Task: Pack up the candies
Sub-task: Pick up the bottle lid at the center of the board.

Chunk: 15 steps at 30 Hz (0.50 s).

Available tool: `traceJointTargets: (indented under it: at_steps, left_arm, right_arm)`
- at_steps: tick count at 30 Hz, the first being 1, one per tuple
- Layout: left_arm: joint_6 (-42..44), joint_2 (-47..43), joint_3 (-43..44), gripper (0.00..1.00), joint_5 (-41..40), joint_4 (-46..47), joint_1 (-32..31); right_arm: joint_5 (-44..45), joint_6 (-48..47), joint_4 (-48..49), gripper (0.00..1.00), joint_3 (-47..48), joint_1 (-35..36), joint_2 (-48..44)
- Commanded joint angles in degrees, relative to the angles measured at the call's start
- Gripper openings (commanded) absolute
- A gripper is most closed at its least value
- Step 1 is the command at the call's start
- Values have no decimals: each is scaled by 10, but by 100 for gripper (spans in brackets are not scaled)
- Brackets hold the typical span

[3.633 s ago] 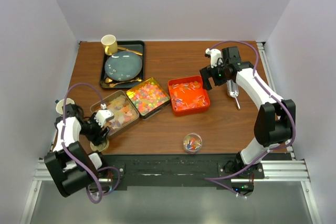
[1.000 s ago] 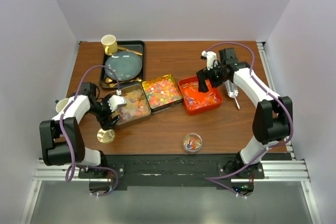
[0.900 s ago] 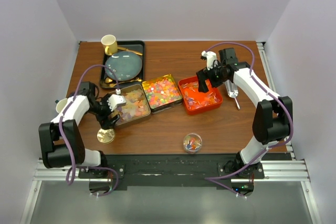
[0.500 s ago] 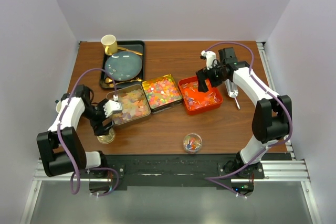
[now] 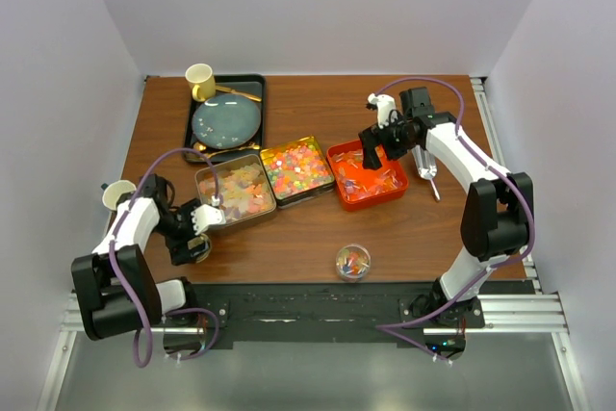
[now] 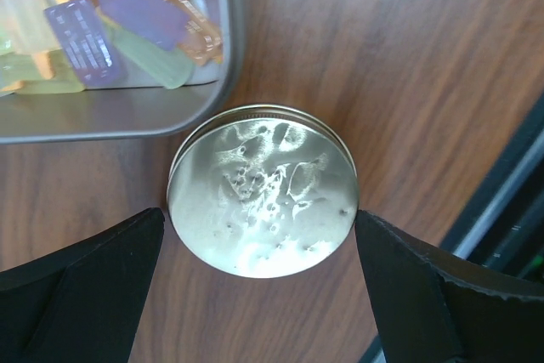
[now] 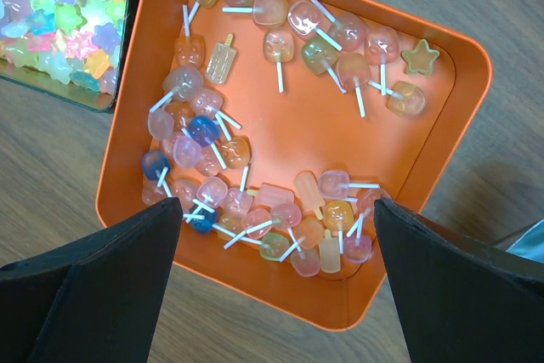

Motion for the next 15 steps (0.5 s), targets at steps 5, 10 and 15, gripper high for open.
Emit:
traceJointTargets:
  at_steps: [5, 10, 15]
  left_arm:
    - [3, 14, -20, 100, -9, 78, 1]
    - [-7, 19, 3, 100, 14, 67, 1]
    - [-28, 18, 8, 100, 33, 76, 0]
  right_arm:
    - [-20, -9, 0, 99, 33, 6, 0]
    - [-23, -14, -6, 99, 38, 8, -1]
    - [-29, -11, -3, 99, 33, 8, 2]
